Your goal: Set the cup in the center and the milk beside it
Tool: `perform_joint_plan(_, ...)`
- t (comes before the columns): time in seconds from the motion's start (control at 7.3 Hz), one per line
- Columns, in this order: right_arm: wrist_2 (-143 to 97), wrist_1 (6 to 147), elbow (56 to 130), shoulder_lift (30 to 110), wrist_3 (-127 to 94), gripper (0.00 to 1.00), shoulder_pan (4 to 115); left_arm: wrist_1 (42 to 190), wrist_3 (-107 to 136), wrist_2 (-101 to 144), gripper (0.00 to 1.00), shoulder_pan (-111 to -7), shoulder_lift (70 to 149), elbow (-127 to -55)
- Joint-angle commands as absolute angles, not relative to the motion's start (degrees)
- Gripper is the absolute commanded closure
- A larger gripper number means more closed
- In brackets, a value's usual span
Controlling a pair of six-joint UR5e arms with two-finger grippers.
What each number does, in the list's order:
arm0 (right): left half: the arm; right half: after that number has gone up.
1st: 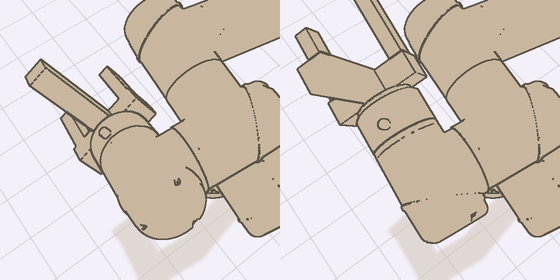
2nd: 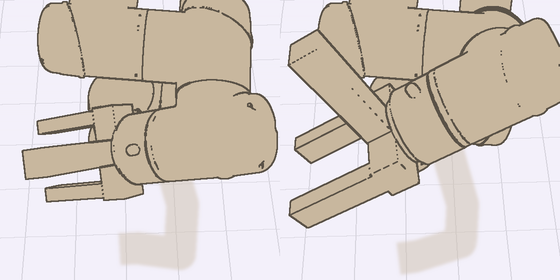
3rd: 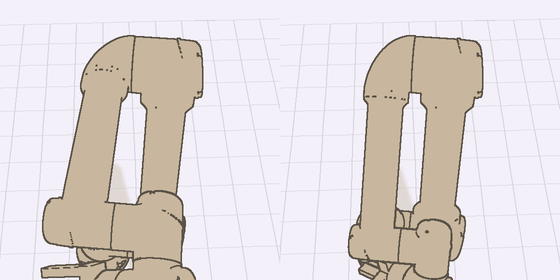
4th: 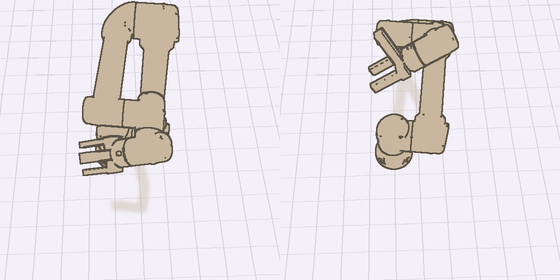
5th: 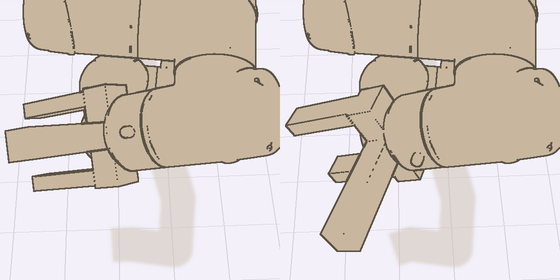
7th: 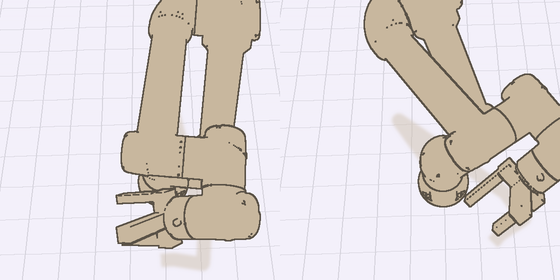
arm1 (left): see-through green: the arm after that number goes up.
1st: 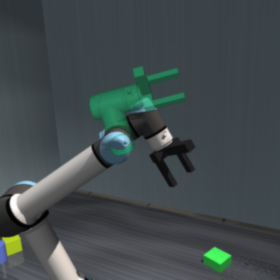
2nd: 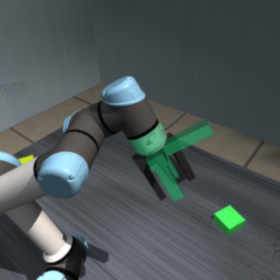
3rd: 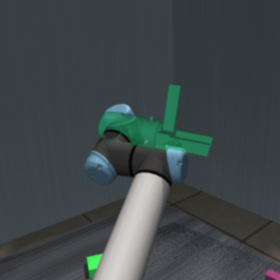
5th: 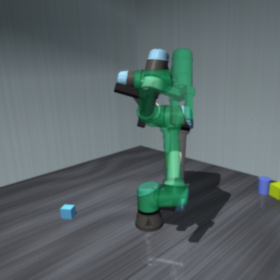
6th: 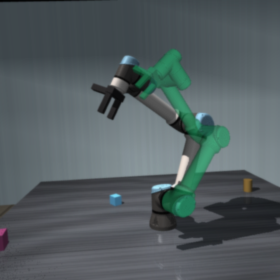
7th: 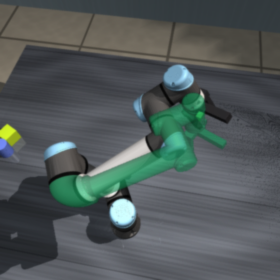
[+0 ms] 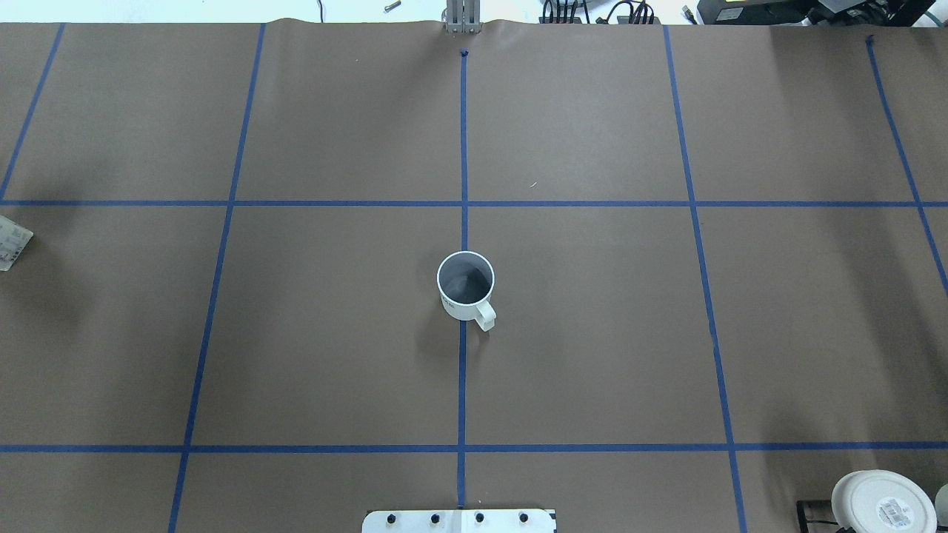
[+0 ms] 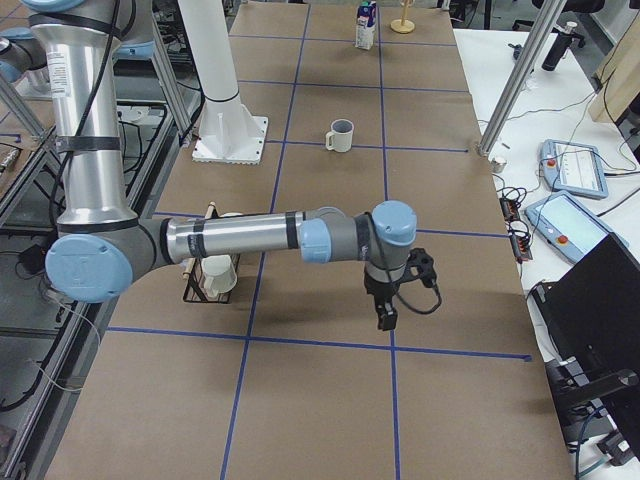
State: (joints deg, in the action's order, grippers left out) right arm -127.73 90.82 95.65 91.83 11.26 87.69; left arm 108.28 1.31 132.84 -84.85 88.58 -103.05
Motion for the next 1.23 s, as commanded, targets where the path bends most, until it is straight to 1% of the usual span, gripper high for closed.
perform_joint_plan(0.0,-121.23,85.21,96.50,96.85,15.56,0.00,89.03,108.37,0.71,132.98,0.01,-84.81,89.12,-101.00)
perform_joint_plan(0.27,-125.24,98.72,97.11,89.25,15.56,0.00,89.03,109.59,-1.04,132.63,0.00,-84.81,90.08,-95.57)
perform_joint_plan(0.41,-125.42,98.70,96.60,88.77,14.95,0.00,88.95,111.43,-2.71,132.80,0.00,-84.81,90.35,-92.49)
perform_joint_plan(0.82,-126.21,98.70,96.50,88.86,14.50,0.00,88.86,111.80,-1.76,133.07,0.01,-84.81,89.30,-90.97)
perform_joint_plan(1.1,-126.21,98.70,96.50,88.86,14.50,0.00,88.86,112.32,-1.93,133.07,0.03,-84.46,88.60,-90.62)
